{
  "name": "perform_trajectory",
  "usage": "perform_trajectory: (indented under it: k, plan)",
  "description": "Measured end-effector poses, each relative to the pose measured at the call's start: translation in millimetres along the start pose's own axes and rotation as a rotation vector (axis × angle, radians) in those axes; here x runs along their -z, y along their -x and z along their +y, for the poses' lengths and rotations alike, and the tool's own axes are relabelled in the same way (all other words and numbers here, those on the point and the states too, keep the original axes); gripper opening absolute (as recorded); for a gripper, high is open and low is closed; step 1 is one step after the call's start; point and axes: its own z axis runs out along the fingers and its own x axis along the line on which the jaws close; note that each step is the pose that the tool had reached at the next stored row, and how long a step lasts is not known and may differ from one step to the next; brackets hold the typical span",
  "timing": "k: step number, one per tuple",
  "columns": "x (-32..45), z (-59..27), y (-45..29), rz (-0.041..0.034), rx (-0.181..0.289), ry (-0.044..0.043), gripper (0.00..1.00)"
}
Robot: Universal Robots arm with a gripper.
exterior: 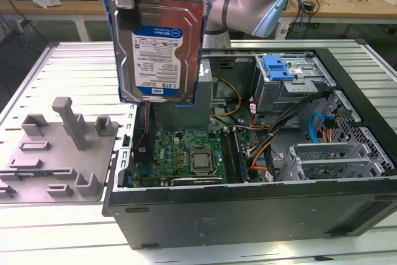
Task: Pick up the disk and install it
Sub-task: 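Pick up the disk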
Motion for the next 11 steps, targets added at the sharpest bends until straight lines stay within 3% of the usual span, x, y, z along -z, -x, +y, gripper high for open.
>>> perform_trajectory:
  k: [11]
  plan:
    - [4.9,-50.4,-16.0,0.001,0.001,0.0155,0.37]
